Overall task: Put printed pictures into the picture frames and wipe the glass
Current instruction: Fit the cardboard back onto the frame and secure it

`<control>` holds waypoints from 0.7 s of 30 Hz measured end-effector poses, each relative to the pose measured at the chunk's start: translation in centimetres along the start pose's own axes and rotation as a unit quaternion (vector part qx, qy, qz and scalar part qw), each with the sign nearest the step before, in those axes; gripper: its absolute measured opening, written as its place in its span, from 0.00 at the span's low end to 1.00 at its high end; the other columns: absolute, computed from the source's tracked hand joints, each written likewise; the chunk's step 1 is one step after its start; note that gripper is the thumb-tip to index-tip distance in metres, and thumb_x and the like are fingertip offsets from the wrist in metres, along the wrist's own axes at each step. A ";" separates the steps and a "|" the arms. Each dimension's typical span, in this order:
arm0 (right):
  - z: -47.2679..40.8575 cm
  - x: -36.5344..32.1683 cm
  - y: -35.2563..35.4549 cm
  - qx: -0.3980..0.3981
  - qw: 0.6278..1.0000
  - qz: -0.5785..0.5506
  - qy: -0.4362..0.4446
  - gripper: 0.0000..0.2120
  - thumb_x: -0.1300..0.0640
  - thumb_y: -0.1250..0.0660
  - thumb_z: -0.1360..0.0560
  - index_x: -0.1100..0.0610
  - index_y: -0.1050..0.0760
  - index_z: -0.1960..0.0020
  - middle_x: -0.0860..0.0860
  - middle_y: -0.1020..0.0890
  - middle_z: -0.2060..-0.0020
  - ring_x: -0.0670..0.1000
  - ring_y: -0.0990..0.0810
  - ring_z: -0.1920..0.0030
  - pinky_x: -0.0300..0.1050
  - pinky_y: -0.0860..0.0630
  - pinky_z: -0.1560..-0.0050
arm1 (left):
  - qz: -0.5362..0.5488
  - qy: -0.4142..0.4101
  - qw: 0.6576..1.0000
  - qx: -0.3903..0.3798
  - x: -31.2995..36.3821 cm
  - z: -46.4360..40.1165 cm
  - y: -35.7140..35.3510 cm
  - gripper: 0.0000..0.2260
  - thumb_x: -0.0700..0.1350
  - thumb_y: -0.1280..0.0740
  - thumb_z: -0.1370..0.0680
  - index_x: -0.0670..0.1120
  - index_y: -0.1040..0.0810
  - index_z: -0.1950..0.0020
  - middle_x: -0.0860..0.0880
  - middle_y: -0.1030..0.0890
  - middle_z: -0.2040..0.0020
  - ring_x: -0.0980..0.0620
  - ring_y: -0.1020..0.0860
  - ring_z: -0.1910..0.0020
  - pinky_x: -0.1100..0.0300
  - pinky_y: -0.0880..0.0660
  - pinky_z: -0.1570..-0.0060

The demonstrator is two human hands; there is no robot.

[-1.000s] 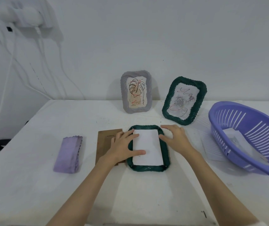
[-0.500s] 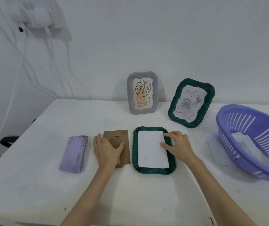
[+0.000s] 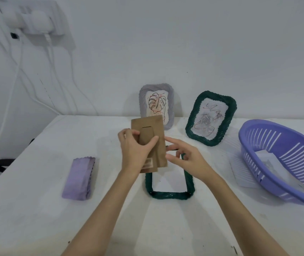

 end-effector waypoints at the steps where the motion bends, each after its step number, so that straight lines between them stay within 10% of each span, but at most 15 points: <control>1: 0.0 -0.1 0.3 0.006 1.000 -0.003 0.000 0.25 0.56 0.29 0.28 0.45 0.30 0.34 0.45 0.18 0.52 0.45 0.32 0.65 0.30 0.33 0.64 | 0.018 0.021 0.999 -0.024 0.3 -0.1 -0.6 0.21 0.52 0.26 0.32 0.43 0.28 0.46 0.51 0.33 0.44 0.58 0.30 0.52 0.73 0.36 0.53; 5: 0.7 1.2 2.4 0.031 0.997 0.044 -0.050 0.27 0.60 0.26 0.32 0.47 0.28 0.36 0.43 0.19 0.57 0.47 0.33 0.63 0.28 0.32 0.58 | 0.104 0.100 0.978 -0.148 -0.8 -0.5 -1.9 0.10 0.46 0.35 0.23 0.44 0.24 0.44 0.45 0.24 0.40 0.50 0.25 0.44 0.54 0.27 0.40; 10: 2.2 3.2 3.0 -0.007 0.991 0.090 -0.097 0.26 0.58 0.24 0.35 0.42 0.28 0.42 0.42 0.22 0.62 0.46 0.33 0.60 0.37 0.34 0.54 | 0.090 0.086 0.935 -0.333 -2.0 0.4 -1.4 0.22 0.34 0.33 0.26 0.45 0.29 0.34 0.46 0.27 0.39 0.46 0.24 0.43 0.58 0.25 0.45; 21: 3.2 4.9 2.3 -0.024 0.977 0.190 -0.094 0.29 0.52 0.23 0.37 0.40 0.28 0.40 0.39 0.22 0.62 0.46 0.33 0.57 0.40 0.35 0.53 | -0.011 0.052 0.919 -0.391 -4.3 0.4 -2.0 0.34 0.31 0.25 0.35 0.50 0.29 0.33 0.50 0.30 0.37 0.54 0.26 0.62 0.64 0.26 0.56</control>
Point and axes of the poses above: each hand's wrist, its own z-axis away from the middle knuckle, its own y-axis out of the back of the hand, x = y × z, the point moved 2 cm from there along -z, towards the middle knuckle
